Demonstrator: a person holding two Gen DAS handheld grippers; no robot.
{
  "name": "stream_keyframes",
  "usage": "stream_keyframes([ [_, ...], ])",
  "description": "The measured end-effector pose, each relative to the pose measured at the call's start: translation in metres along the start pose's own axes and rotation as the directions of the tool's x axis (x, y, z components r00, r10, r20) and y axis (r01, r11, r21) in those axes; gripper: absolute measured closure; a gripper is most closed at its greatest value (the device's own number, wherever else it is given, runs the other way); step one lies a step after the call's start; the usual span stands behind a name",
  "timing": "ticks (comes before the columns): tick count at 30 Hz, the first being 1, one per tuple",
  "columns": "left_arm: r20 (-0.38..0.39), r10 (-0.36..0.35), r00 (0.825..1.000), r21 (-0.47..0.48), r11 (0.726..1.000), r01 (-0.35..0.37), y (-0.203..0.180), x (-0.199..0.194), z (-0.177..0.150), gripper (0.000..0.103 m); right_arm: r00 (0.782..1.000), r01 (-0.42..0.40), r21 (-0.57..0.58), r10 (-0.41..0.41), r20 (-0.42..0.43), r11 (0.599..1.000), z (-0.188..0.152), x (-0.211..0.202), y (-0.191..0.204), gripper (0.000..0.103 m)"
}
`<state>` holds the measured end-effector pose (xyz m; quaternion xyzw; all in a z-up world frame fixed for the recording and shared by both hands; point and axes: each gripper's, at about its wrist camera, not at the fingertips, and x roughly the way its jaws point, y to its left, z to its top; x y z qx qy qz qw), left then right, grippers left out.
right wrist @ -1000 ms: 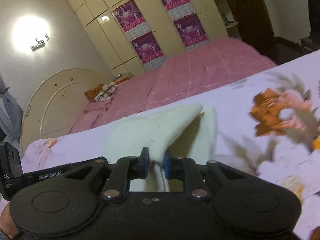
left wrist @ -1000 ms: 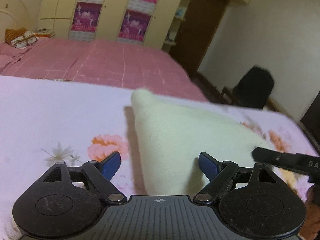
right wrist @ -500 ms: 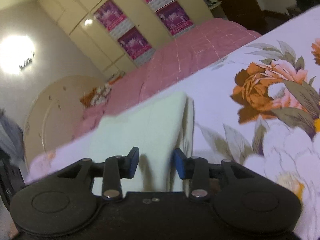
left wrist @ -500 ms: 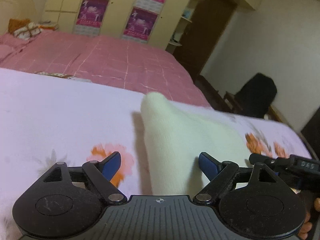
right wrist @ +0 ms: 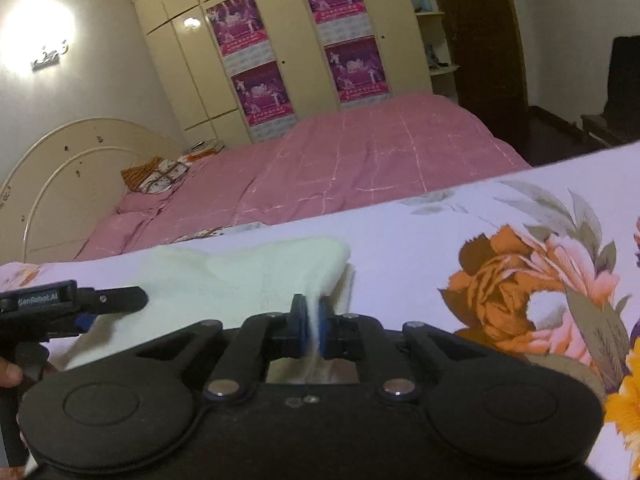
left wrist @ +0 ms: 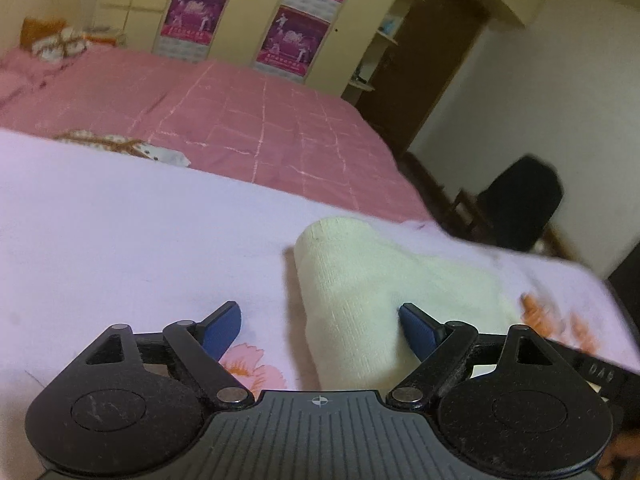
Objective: Fold small clothes
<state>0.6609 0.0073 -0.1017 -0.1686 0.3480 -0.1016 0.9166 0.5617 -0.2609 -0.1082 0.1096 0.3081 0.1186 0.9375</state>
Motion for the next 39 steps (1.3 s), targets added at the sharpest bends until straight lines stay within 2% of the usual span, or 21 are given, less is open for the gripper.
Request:
stream_keyframes([
  [2,-0.013,0.018,1.0,0.022,1.0,-0.018,-0.004,-0.002,0.003,0.018,0.999,-0.002,0.025,0.003,-0.04,1.0,-0.005,0.007,-0.001,0.095],
  [4,-0.005,0.01,1.0,0.023,1.0,-0.009,-0.005,-0.019,0.006,0.018,0.999,-0.007,0.062,0.009,-0.037,0.998,-0.003,-0.001,-0.001,0.083],
  [6,0.016,-0.021,1.0,0.046,0.999,0.02,-0.007,-0.038,0.0,0.018,0.998,-0.063,0.133,0.065,-0.006,0.989,-0.003,-0.026,-0.005,0.069],
  [7,0.021,-0.035,0.999,0.062,0.997,0.034,-0.008,-0.051,-0.007,0.018,0.995,-0.1,0.149,0.101,0.002,0.984,-0.007,-0.038,-0.008,0.069],
  [10,0.017,-0.062,0.998,0.089,0.994,0.06,-0.006,-0.08,-0.032,0.018,0.985,-0.163,0.175,0.172,-0.034,0.971,-0.03,-0.072,-0.016,0.069],
  [13,0.0,-0.075,0.997,0.066,0.995,0.074,-0.001,-0.103,-0.057,0.018,0.972,-0.194,0.221,0.217,-0.086,0.956,-0.058,-0.096,-0.023,0.071],
  [18,-0.018,-0.053,0.998,0.045,0.998,0.054,0.004,-0.111,-0.083,0.018,0.952,-0.221,0.291,0.271,-0.144,0.931,-0.093,-0.111,-0.019,0.073],
  [24,-0.019,-0.013,1.0,0.076,0.997,0.015,-0.001,-0.121,-0.098,0.018,0.951,-0.227,0.317,0.279,-0.131,0.921,-0.095,-0.11,-0.012,0.075],
  [27,-0.022,-0.004,1.0,0.075,0.997,0.005,-0.002,-0.123,-0.097,0.018,0.95,-0.208,0.341,0.273,-0.154,0.917,-0.097,-0.101,-0.016,0.078],
  [31,-0.02,0.022,1.0,0.098,0.995,-0.02,-0.008,-0.121,-0.099,0.018,0.944,-0.222,0.409,0.299,-0.135,0.885,-0.099,-0.092,-0.02,0.077],
  [32,-0.02,0.024,1.0,0.101,0.995,-0.022,-0.009,-0.121,-0.1,0.018,0.944,-0.224,0.406,0.301,-0.137,0.886,-0.099,-0.089,-0.017,0.078],
  [33,-0.021,0.024,0.999,0.095,0.995,-0.022,-0.01,-0.122,-0.1,0.018,0.946,-0.218,0.39,0.293,-0.141,0.895,-0.098,-0.088,-0.014,0.088],
  [34,-0.019,0.017,1.0,0.082,0.997,-0.016,-0.01,-0.124,-0.099,0.018,0.949,-0.212,0.362,0.28,-0.147,0.908,-0.097,-0.089,-0.01,0.093],
  [39,-0.025,-0.008,1.0,0.084,0.996,0.01,-0.014,-0.133,-0.107,0.018,0.959,-0.217,0.266,0.257,-0.123,0.939,-0.09,-0.113,-0.001,0.095],
])
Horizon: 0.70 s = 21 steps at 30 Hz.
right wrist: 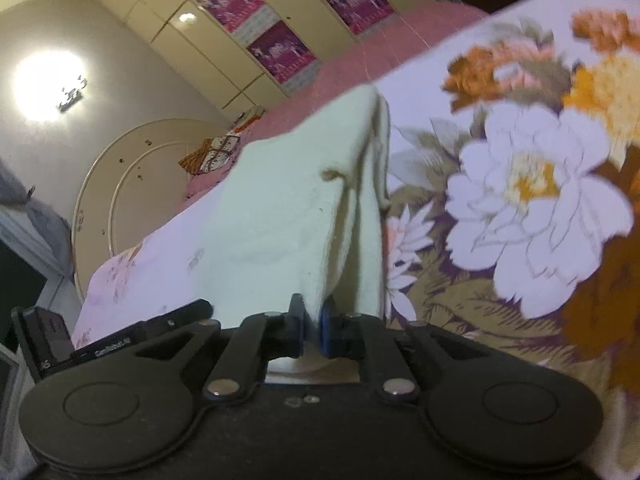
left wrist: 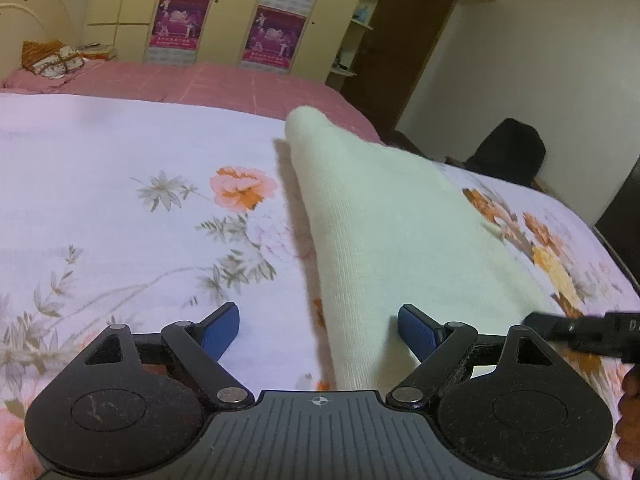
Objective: Fold small clothes
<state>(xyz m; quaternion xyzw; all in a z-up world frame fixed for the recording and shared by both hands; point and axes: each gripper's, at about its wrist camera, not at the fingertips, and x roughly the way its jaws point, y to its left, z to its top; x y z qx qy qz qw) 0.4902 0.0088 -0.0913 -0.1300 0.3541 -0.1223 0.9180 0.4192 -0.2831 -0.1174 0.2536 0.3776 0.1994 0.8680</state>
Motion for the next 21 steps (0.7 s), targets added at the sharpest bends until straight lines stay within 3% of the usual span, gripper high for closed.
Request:
stream_keyframes([
  [8,-0.011,0.024,1.0,0.089,0.996,-0.023,-0.015,-0.005,-0.016,0.018,0.997,0.069,-0.014,-0.069,-0.026,0.998,-0.008,-0.004,-0.009,0.095],
  [11,0.025,0.001,1.0,0.045,0.999,-0.002,-0.009,-0.014,-0.002,0.018,0.996,0.085,-0.033,-0.086,-0.039,0.996,-0.008,0.006,-0.007,0.092],
  [13,0.075,0.011,0.997,0.037,0.999,-0.014,-0.005,-0.018,0.013,0.018,0.994,0.106,-0.056,-0.106,0.004,0.993,-0.003,-0.001,0.001,0.077],
  [14,0.088,0.021,0.996,0.034,0.999,-0.024,-0.003,-0.017,0.022,0.018,0.991,0.127,-0.082,-0.124,0.045,0.989,0.001,-0.005,0.006,0.076],
  [17,0.108,0.028,0.994,0.013,0.999,-0.03,0.003,-0.005,0.045,0.018,0.982,0.159,-0.117,-0.145,0.117,0.98,0.016,-0.007,0.014,0.084],
  [21,0.067,0.03,0.997,-0.04,0.999,-0.028,0.009,0.02,0.058,0.018,0.967,0.206,-0.189,-0.17,0.188,0.96,0.039,0.014,0.028,0.09],
])
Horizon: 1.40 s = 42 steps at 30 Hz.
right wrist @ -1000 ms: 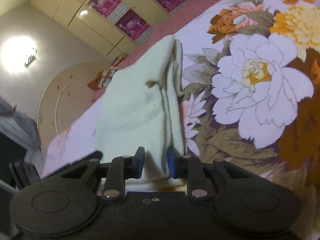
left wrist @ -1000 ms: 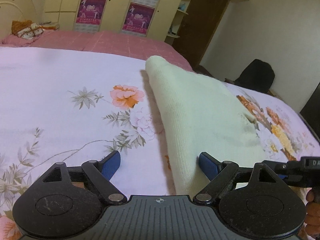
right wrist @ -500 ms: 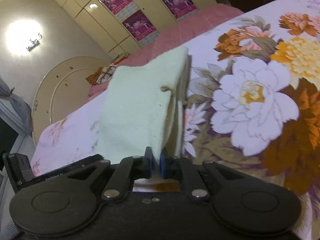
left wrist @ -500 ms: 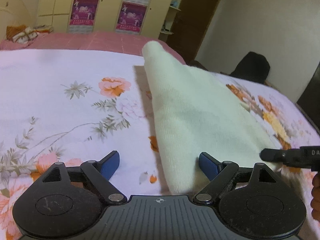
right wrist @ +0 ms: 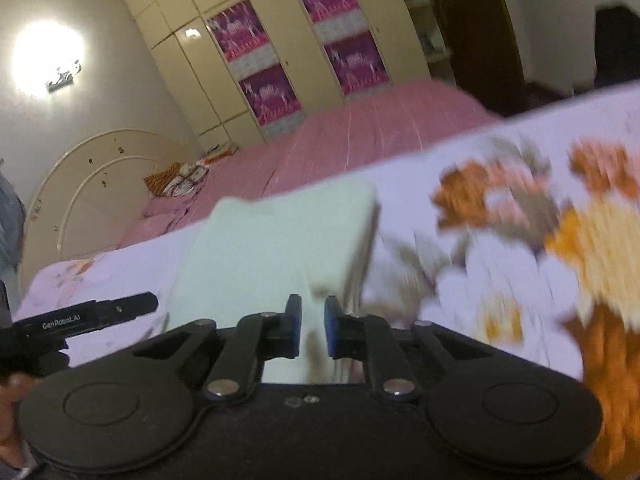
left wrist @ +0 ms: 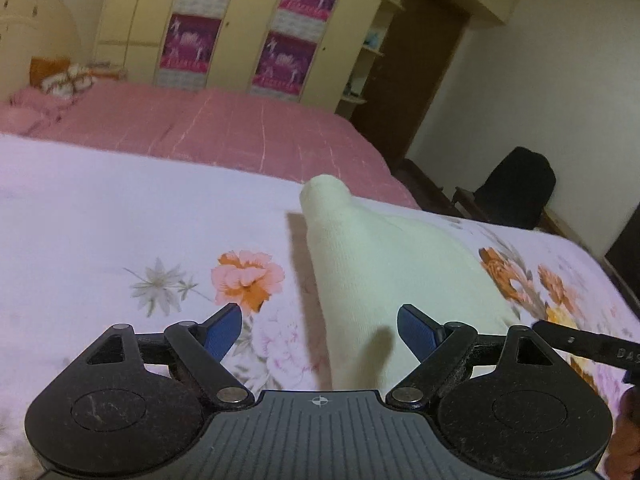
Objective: Fold small clothes
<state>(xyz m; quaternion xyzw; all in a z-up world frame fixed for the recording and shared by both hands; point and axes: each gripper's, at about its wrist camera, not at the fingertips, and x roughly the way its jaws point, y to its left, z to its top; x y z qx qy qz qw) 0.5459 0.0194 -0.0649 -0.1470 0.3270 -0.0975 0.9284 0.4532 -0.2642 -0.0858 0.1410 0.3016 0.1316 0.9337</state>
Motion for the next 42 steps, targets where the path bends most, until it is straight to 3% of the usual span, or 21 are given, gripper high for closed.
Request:
stream_keyframes([
  [5,-0.078,-0.004,0.997,-0.017,1.0,0.003,0.002,0.027,-0.008,0.018,0.998,0.055,-0.126,-0.059,-0.027,0.991,0.002,0.034,0.01,0.092],
  [7,-0.074,-0.003,0.997,-0.008,1.0,0.002,0.001,0.029,-0.012,0.018,0.992,0.107,-0.181,-0.118,-0.051,0.978,-0.003,0.044,0.008,0.092],
  [13,-0.072,0.03,0.997,0.062,0.998,-0.025,-0.011,0.033,-0.015,0.016,0.99,0.135,-0.224,-0.143,-0.016,0.965,-0.015,0.043,0.006,0.092],
  [18,-0.072,0.041,0.997,0.102,0.994,-0.034,-0.008,0.028,-0.015,0.015,0.993,0.111,-0.11,-0.114,-0.02,0.988,-0.015,0.041,-0.013,0.084],
  [27,-0.093,0.069,0.993,0.12,0.991,-0.057,-0.011,0.024,-0.009,0.015,0.991,0.118,-0.07,-0.122,-0.054,0.991,-0.009,0.04,-0.014,0.078],
  [29,-0.095,0.083,0.992,0.111,0.991,-0.072,-0.012,0.018,-0.005,0.015,0.991,0.109,-0.033,-0.111,-0.076,0.994,-0.006,0.039,-0.018,0.075],
  [30,-0.081,0.079,0.994,0.103,0.992,-0.07,-0.013,0.012,-0.003,0.015,0.991,0.101,0.008,-0.1,-0.089,0.995,-0.003,0.037,-0.023,0.068],
  [35,-0.072,-0.025,0.997,0.029,0.999,0.027,0.002,0.001,0.0,0.017,0.998,-0.029,0.272,0.041,-0.04,0.962,-0.003,0.012,-0.053,0.065],
  [36,-0.079,-0.044,0.996,0.011,0.999,0.045,0.005,0.003,-0.001,0.026,0.997,-0.036,0.306,0.053,-0.047,0.951,-0.004,0.013,-0.058,0.066],
  [39,-0.121,-0.118,0.986,-0.074,0.991,0.109,0.017,0.013,-0.005,0.03,0.994,-0.064,0.352,0.091,-0.06,0.934,-0.006,0.02,-0.064,0.066],
  [42,-0.135,-0.103,0.985,-0.057,0.994,0.096,0.016,0.02,-0.011,0.03,0.989,-0.087,0.36,0.123,-0.08,0.929,-0.006,0.032,-0.06,0.066],
])
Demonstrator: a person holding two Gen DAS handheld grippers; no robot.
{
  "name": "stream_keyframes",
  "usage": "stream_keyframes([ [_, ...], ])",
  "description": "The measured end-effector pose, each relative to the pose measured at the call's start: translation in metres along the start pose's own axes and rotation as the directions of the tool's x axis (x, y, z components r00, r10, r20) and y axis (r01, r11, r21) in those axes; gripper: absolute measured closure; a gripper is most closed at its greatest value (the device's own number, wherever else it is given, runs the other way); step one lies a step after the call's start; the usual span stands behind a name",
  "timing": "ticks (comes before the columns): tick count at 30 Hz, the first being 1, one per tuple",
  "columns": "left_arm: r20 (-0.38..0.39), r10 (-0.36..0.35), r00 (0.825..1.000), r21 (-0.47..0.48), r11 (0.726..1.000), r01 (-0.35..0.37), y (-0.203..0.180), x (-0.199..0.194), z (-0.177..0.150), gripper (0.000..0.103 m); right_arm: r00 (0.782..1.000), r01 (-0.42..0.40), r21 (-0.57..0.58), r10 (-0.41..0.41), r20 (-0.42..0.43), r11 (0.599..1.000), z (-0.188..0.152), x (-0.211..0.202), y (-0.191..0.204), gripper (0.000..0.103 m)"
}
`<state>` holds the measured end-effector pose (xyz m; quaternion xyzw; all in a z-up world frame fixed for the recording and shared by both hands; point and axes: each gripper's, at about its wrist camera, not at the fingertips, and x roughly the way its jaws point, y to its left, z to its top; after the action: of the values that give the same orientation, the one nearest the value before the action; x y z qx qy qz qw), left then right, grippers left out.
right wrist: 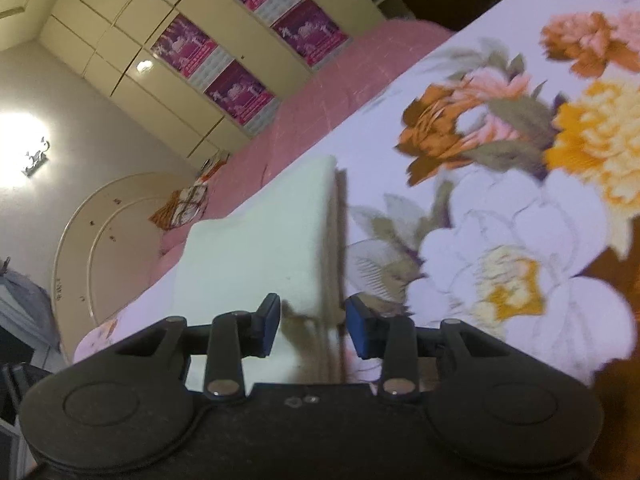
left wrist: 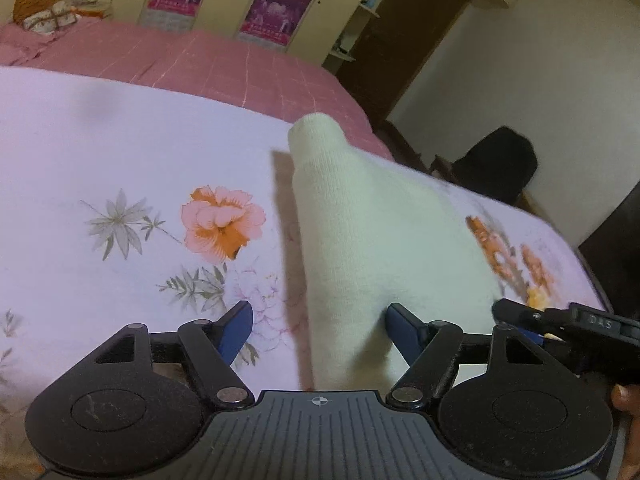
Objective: Fold small clothes
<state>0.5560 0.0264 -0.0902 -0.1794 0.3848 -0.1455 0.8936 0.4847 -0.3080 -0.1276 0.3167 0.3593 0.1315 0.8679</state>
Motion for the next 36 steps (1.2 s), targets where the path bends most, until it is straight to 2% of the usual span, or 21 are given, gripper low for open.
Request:
stream_keyframes([
  [2,-0.007,0.019,1.0,0.021,1.0,-0.019,-0.004,0.001,0.001,0.03,0.997,0.074,-0.063,-0.075,-0.017,0.995,-0.002,0.013,0.006,0.07],
  [4,-0.004,0.019,1.0,0.024,1.0,-0.019,-0.007,-0.002,0.005,0.03,0.995,0.102,-0.107,-0.103,-0.007,0.989,-0.003,0.017,0.012,0.069],
  [8,0.064,-0.005,0.998,0.009,1.0,0.004,0.0,-0.012,0.015,0.03,0.997,0.055,-0.096,-0.048,0.066,0.994,0.002,-0.003,0.016,0.069],
  [10,0.107,-0.001,0.994,-0.005,1.0,0.002,0.003,-0.011,0.025,0.03,0.992,0.056,-0.105,-0.043,0.118,0.993,0.009,-0.008,0.016,0.071],
  [11,0.124,0.006,0.992,-0.01,1.0,-0.005,0.004,-0.009,0.03,0.03,0.989,0.066,-0.128,-0.048,0.139,0.99,0.014,-0.007,0.019,0.072],
  [13,0.161,0.025,0.987,-0.024,0.999,-0.021,0.003,-0.001,0.043,0.03,0.985,0.101,-0.183,-0.072,0.159,0.978,0.021,0.0,0.029,0.082],
  [16,0.187,0.046,0.981,-0.073,0.997,-0.033,0.005,0.018,0.063,0.029,0.98,0.148,-0.264,-0.105,0.17,0.953,0.034,0.021,0.045,0.087],
  [18,0.175,0.052,0.983,-0.107,0.994,-0.033,0.009,0.033,0.073,0.029,0.977,0.176,-0.301,-0.127,0.174,0.937,0.043,0.039,0.053,0.087],
  [22,0.088,0.091,0.992,-0.147,0.986,-0.078,0.019,0.073,0.076,0.029,0.976,0.204,-0.353,-0.163,0.143,0.913,0.054,0.068,0.058,0.087],
  [24,0.102,0.098,0.99,-0.13,0.988,-0.085,0.018,0.077,0.075,0.029,0.97,0.243,-0.399,-0.222,0.099,0.884,0.052,0.086,0.056,0.089],
  [26,0.093,0.102,0.99,-0.12,0.989,-0.09,0.015,0.074,0.076,0.029,0.969,0.246,-0.43,-0.222,0.106,0.869,0.048,0.088,0.054,0.088],
  [27,0.095,0.093,0.991,-0.116,0.99,-0.082,0.014,0.07,0.076,0.029,0.971,0.239,-0.421,-0.216,0.104,0.875,0.047,0.084,0.054,0.086],
  [29,0.081,0.021,0.996,-0.098,0.995,-0.013,0.014,0.058,0.072,0.029,0.98,0.199,-0.366,-0.176,0.097,0.909,0.047,0.067,0.051,0.072],
  [31,0.052,-0.028,0.998,-0.079,0.996,0.032,0.02,0.044,0.063,0.024,0.99,0.134,-0.306,-0.114,0.085,0.943,0.044,0.044,0.043,0.026],
  [32,0.043,-0.031,0.999,-0.081,0.996,0.034,0.022,0.04,0.058,0.011,0.995,0.097,-0.281,-0.082,0.066,0.955,0.042,0.035,0.036,0.024],
  [33,0.039,-0.035,0.999,-0.088,0.995,0.039,0.025,0.035,0.054,0.007,0.998,0.058,-0.245,-0.052,0.03,0.968,0.042,0.028,0.028,0.026],
  [36,0.012,-0.113,0.994,-0.15,0.982,0.114,0.037,0.028,0.046,0.007,0.996,-0.057,-0.09,0.051,-0.075,0.994,0.04,0.015,0.002,0.025],
])
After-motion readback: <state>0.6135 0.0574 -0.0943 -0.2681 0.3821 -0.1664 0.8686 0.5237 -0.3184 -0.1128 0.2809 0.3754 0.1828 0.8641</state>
